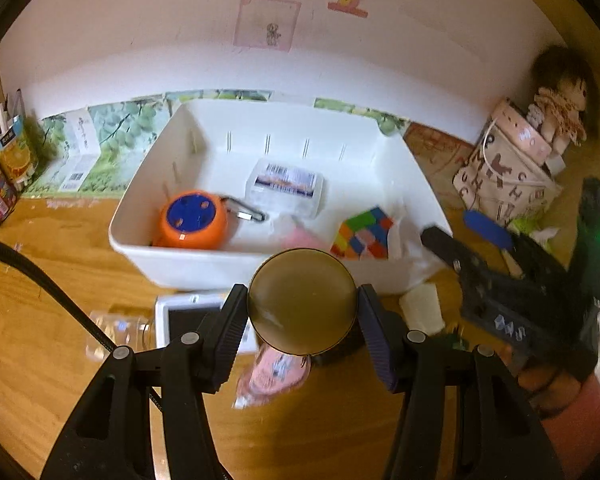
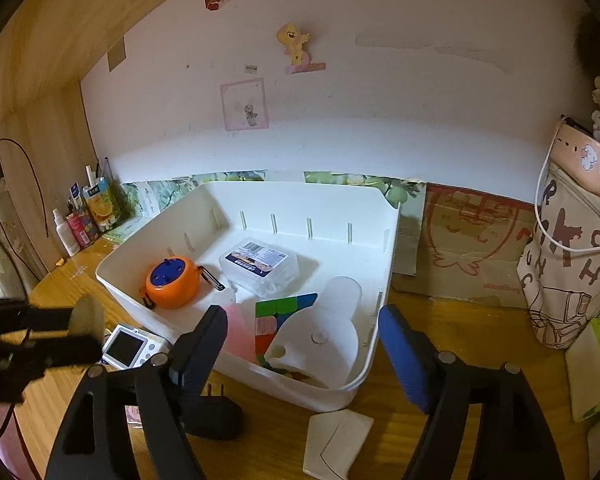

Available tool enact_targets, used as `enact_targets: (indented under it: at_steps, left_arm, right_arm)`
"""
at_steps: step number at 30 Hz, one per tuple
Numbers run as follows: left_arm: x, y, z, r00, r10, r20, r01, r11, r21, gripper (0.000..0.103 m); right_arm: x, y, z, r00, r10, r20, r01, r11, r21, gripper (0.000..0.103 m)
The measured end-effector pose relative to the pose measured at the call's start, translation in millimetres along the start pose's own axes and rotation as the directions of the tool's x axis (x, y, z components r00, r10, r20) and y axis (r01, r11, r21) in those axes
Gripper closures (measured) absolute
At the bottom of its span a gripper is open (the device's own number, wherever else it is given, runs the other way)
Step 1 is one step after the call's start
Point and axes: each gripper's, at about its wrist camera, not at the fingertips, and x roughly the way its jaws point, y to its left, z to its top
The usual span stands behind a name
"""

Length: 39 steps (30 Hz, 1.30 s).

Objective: Organize rigid objects
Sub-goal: 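Lower the beige compact into the bin and open the left tool, then move left tool to the pink tape dispenser while right tool approaches the green bottle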

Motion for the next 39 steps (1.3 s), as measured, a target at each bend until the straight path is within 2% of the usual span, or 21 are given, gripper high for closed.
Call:
enact_targets:
  at_steps: [7, 16, 21, 22, 24, 26, 33, 39]
  left_arm:
    - [17.2, -3.2, 25.2, 0.999, 0.023, 0.038, -0.023, 1.000, 0.005, 0.044]
    - [48.4, -0.4, 49.6, 0.997, 0.081, 0.006, -0.081, 0.997, -0.008, 0.044]
    - [56.8, 4.2, 57.8, 0.997, 0.080, -0.009, -0.081, 0.996, -0.040, 0.043]
    - [56.8, 4.2, 58.5, 0.997, 0.078, -0.006, -0.078, 0.996, -0.040, 0.042]
    - [55.0, 2.9, 59.4, 0.996, 0.086, 0.011, -0.085, 0.996, -0.034, 0.028]
    - [52.5, 1.2, 59.2, 0.994, 0.106, 0.026, -0.105, 0.994, -0.026, 0.022]
    - [44.7, 0.1, 54.0, 0.994, 0.113, 0.013, -0.113, 0.993, -0.031, 0.022]
    - [25.5, 3.1, 43.6, 0.992, 0.122, 0.025, -0.120, 0.991, -0.060, 0.020]
  right_arm:
    - [-7.2, -5.5, -2.7, 1.000, -0.003, -0.005, 0.003, 1.000, 0.022, 0.022]
    - [-11.8, -9.8, -11.2, 1.000, 0.001, -0.026, 0.001, 0.999, 0.046, 0.022]
    - [-13.1, -15.5, -14.1, 0.999, -0.020, -0.038, 0.023, 0.996, 0.083, 0.022]
    - [-14.3, -16.7, -14.8, 0.999, -0.023, -0.039, 0.026, 0.996, 0.087, 0.022]
    - [-15.6, -19.1, -16.4, 0.999, -0.031, -0.041, 0.035, 0.995, 0.091, 0.022]
    - [-17.2, -20.9, -18.0, 0.998, -0.045, -0.046, 0.049, 0.995, 0.091, 0.022]
    - [-23.7, -24.2, -21.3, 0.996, -0.067, -0.061, 0.072, 0.994, 0.080, 0.022]
    - [-33.0, -15.8, -23.4, 0.993, -0.099, -0.070, 0.101, 0.995, 0.025, 0.022]
